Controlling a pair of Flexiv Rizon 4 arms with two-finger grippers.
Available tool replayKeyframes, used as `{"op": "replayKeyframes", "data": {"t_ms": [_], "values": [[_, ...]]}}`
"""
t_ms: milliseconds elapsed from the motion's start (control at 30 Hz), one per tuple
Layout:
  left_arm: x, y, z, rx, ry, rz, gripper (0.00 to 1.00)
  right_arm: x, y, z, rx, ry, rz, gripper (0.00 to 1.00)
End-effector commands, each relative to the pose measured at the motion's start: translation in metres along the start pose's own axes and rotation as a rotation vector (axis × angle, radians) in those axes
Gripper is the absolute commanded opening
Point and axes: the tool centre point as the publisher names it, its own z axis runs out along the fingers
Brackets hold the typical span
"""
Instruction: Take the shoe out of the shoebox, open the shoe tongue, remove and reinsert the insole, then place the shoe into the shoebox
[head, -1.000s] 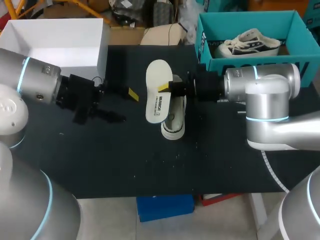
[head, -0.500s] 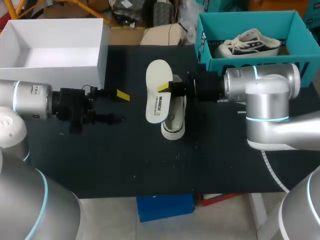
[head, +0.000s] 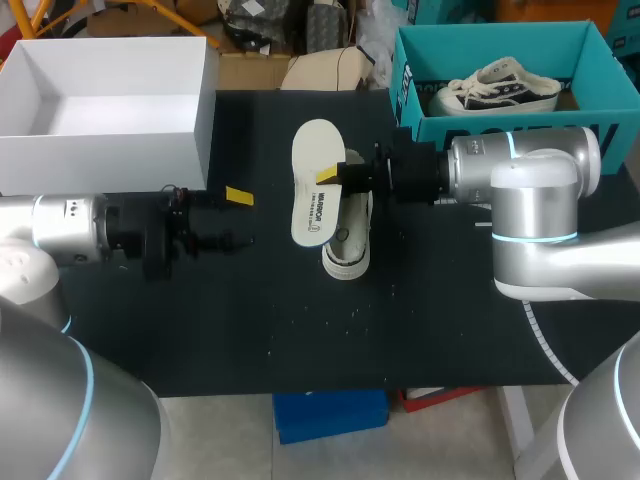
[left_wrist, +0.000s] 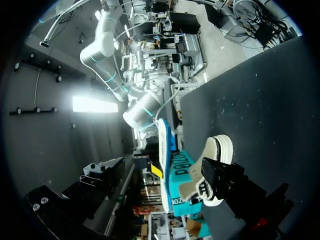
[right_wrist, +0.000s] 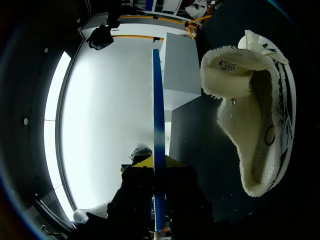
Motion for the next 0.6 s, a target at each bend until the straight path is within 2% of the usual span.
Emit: {"op": "replayKeyframes", "data": {"t_ms": [33,300,533,567,600], "values": [[0.004,0.01,0.002,-0.015,-0.023,0.018,1.0,0.0,0.0,0.002,-0.003,-0.001,0.0,0.0],[0.012,0.041,0.013,-0.06,-0.03,0.027,1.0,0.0,0.0,0.002,-0.003,-0.001,0.0,0.0],[0.015,0.066,0.04,-0.02,-0.023,0.069,1.0,0.0,0.0,0.002,-0.003,-0.001,0.0,0.0],[0.015,0.067,0.042,-0.016,-0.02,0.075,0.95,0.0,0.0,0.002,-0.003,-0.001,0.0,0.0],[0.015,0.069,0.045,-0.008,-0.033,0.081,0.81,0.0,0.0,0.002,-0.003,-0.001,0.0,0.0]]}}
